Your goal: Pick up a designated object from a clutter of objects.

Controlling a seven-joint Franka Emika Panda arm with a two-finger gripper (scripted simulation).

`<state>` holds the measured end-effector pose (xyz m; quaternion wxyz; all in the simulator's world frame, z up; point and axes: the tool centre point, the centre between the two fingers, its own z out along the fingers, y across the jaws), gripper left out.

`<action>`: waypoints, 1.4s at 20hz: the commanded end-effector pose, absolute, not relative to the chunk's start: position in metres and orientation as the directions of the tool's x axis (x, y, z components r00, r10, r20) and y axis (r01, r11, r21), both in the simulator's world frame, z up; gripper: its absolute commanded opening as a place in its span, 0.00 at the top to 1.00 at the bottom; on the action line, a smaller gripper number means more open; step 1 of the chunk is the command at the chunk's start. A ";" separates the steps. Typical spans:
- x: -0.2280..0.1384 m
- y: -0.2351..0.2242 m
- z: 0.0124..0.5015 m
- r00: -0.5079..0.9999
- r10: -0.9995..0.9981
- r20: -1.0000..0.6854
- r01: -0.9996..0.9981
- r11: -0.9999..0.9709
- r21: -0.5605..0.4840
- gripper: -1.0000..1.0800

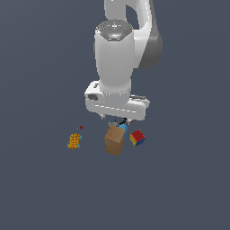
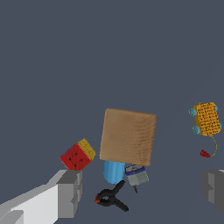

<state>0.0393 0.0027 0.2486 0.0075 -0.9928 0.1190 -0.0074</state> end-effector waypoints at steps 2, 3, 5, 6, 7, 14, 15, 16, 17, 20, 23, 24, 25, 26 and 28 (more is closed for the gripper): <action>0.046 0.002 0.226 0.954 -0.299 0.007 -0.299 -0.954 -0.011 0.04; 0.047 0.001 0.221 0.949 -0.314 0.006 -0.314 -0.949 -0.009 0.04; 0.049 0.001 0.212 0.941 -0.338 0.004 -0.338 -0.941 -0.006 0.04; 0.050 0.001 0.208 0.937 -0.349 0.003 -0.349 -0.937 -0.005 0.04; 0.050 0.000 0.204 0.934 -0.358 0.002 -0.358 -0.934 -0.004 0.04; 0.053 0.000 0.193 0.922 -0.387 0.000 -0.387 -0.922 0.000 0.04; 0.052 0.000 0.194 0.924 -0.384 -0.001 -0.384 -0.924 0.000 0.04; 0.052 0.000 0.193 0.924 -0.384 -0.001 -0.384 -0.924 0.000 0.04; 0.052 0.000 0.192 0.924 -0.384 -0.001 -0.384 -0.924 0.000 0.04; 0.052 0.000 0.185 0.923 -0.384 -0.001 -0.384 -0.923 0.000 0.04; 0.052 0.000 0.172 0.923 -0.385 0.000 -0.385 -0.923 0.000 0.04; 0.051 0.000 0.167 0.923 -0.386 0.000 -0.386 -0.923 0.000 0.04; 0.051 0.000 0.162 0.923 -0.386 0.000 -0.386 -0.923 0.000 0.04; 0.051 0.000 0.157 0.922 -0.386 0.000 -0.386 -0.922 0.000 0.04; 0.051 0.000 0.150 0.922 -0.387 0.000 -0.387 -0.922 0.000 0.04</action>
